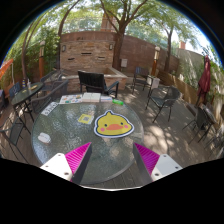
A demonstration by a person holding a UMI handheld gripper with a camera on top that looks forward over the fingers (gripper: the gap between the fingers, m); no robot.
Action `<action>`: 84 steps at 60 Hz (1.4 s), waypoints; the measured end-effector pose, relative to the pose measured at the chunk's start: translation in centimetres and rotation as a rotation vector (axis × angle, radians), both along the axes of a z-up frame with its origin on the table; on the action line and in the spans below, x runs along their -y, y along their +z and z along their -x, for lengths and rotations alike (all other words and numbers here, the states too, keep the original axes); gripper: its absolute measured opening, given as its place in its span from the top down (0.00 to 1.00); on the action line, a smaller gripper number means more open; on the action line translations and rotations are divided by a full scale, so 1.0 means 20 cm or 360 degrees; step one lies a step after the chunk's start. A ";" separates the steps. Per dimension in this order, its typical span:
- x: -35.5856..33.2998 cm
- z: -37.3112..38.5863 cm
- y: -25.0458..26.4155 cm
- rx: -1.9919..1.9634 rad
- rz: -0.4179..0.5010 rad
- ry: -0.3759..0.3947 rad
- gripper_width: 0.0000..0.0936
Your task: Arrange mouse
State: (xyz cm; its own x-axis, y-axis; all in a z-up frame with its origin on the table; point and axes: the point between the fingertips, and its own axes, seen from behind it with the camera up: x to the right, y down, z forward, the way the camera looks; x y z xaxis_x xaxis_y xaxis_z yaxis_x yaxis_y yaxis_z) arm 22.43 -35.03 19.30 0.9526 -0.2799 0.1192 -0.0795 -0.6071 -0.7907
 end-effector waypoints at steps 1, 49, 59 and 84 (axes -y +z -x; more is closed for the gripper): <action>0.00 0.00 0.00 0.0000 0.0005 -0.0004 0.08; -0.42 1.24 -0.88 -0.0151 0.0188 0.0417 0.10; -0.74 1.44 -1.00 -0.0109 0.0179 0.0510 0.11; -1.14 1.46 -1.03 -0.0060 0.0171 0.0539 0.12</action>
